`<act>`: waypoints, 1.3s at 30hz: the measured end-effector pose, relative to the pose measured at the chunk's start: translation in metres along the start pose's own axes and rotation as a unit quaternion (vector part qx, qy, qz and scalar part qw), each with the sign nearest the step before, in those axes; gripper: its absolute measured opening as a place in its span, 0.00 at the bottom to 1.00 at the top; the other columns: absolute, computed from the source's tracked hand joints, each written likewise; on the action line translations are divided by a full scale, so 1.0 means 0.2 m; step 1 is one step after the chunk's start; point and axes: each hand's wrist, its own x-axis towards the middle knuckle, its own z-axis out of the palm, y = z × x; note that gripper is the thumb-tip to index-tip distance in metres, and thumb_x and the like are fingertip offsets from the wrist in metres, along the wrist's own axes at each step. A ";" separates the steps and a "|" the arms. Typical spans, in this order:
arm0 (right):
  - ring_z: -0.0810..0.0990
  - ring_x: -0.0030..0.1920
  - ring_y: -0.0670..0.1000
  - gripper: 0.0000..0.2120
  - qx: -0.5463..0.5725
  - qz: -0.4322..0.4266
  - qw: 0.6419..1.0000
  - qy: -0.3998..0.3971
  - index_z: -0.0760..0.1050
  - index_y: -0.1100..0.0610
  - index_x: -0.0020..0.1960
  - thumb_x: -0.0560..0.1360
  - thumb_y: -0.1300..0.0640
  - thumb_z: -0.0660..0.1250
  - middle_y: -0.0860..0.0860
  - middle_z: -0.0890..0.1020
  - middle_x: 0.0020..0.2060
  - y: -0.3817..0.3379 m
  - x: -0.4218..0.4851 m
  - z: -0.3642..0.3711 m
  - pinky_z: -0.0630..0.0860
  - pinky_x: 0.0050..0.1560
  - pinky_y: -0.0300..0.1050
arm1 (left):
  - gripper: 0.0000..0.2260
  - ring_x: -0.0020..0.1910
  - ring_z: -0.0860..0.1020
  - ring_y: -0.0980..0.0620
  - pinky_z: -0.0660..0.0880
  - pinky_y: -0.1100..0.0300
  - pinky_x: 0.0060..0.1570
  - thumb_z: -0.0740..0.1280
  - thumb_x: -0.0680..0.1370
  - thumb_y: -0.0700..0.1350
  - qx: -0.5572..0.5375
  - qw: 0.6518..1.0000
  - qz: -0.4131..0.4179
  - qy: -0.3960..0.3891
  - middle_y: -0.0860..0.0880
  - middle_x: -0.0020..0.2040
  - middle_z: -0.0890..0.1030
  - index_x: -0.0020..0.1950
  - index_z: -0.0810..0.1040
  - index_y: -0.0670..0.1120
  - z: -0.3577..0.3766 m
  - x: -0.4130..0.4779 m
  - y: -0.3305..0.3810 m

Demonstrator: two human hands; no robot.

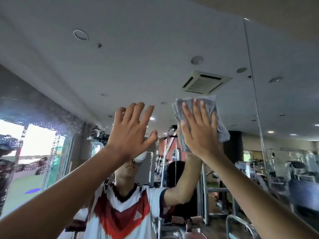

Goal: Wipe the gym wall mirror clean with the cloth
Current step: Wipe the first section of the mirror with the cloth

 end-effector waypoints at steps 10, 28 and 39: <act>0.43 0.80 0.51 0.29 0.013 0.133 0.991 0.007 0.50 0.48 0.80 0.82 0.41 0.34 0.50 0.50 0.80 0.33 -0.08 -0.02 0.42 0.78 0.62 | 0.31 0.73 0.66 0.37 0.53 0.42 0.69 0.53 0.77 0.61 -0.003 1.000 0.011 -0.023 0.38 0.67 0.73 0.71 0.71 0.43 0.01 0.12 -0.07; 0.44 0.80 0.51 0.28 0.005 0.136 0.991 0.012 0.44 0.45 0.79 0.81 0.40 0.34 0.49 0.49 0.81 0.24 0.18 -0.01 0.43 0.78 0.62 | 0.27 0.50 0.70 0.43 0.62 0.50 0.48 0.54 0.75 0.62 0.025 0.996 0.084 0.020 0.43 0.55 0.73 0.65 0.74 0.47 -0.02 0.37 -0.22; 0.44 0.80 0.49 0.27 -0.031 -0.135 0.989 -0.055 0.51 0.48 0.81 0.84 0.42 0.41 0.48 0.48 0.81 0.24 0.10 -0.03 0.43 0.78 0.56 | 0.28 0.65 0.71 0.41 0.63 0.47 0.61 0.52 0.75 0.60 -0.032 0.998 0.039 0.031 0.41 0.65 0.74 0.68 0.73 0.45 -0.03 0.45 -0.28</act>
